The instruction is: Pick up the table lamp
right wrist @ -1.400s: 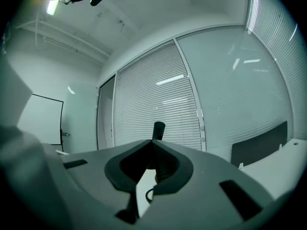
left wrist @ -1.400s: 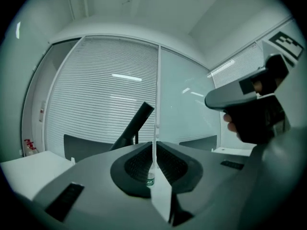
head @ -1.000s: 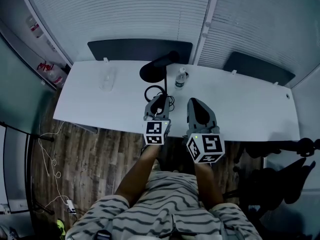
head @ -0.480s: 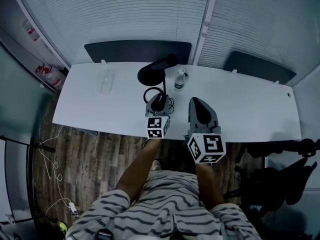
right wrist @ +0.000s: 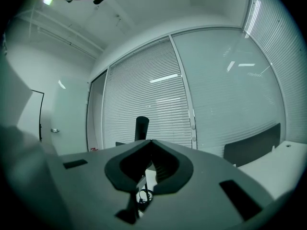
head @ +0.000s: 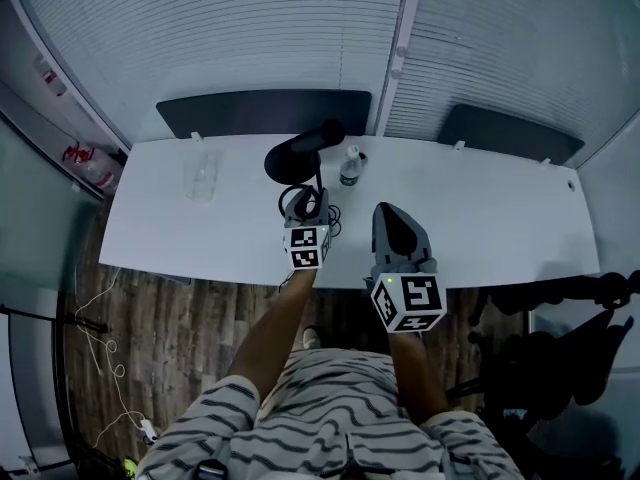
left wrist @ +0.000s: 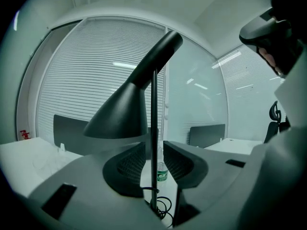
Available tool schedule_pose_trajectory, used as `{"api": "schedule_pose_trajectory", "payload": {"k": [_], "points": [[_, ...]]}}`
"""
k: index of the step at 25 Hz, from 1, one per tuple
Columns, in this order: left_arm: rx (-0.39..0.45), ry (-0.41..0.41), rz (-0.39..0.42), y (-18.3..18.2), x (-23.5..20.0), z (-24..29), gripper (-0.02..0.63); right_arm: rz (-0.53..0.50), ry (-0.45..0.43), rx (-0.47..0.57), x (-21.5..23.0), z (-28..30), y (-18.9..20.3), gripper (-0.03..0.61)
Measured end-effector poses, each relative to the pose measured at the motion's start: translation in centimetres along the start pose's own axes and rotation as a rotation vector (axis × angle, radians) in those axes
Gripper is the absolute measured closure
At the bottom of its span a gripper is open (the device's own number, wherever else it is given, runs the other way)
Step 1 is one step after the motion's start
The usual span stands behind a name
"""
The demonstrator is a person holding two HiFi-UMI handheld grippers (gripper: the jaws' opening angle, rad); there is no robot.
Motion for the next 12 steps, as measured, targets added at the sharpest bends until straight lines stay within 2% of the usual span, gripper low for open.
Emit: {"api": "schedule_pose_trajectory", "payload": {"k": [7, 8, 10, 12], "points": [[-0.015, 0.008, 0.005, -0.1, -0.1, 1.9, 0.512, 0.0, 0.015, -0.016, 0.6, 0.1, 0.7, 0.566], [-0.018, 0.003, 0.016, -0.1, 0.0, 2.0, 0.52, 0.002, 0.017, -0.02, 0.7, 0.1, 0.8, 0.566], [-0.017, -0.006, 0.024, -0.3, 0.0, 2.2, 0.577, 0.005, 0.02, -0.025, 0.9, 0.1, 1.0, 0.566], [-0.015, -0.006, 0.018, -0.3, 0.0, 2.3, 0.578, 0.006, 0.022, -0.029, 1.1, 0.1, 1.3, 0.567]]}}
Point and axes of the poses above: the fingertips, and each gripper's own axes: z forward along the fingers, x to its right, y out of its underside, the point moved 4 cm from there along -z, backward along the fingers, and after that the axes turned 14 degrees about -z, right-handed, at the moved point
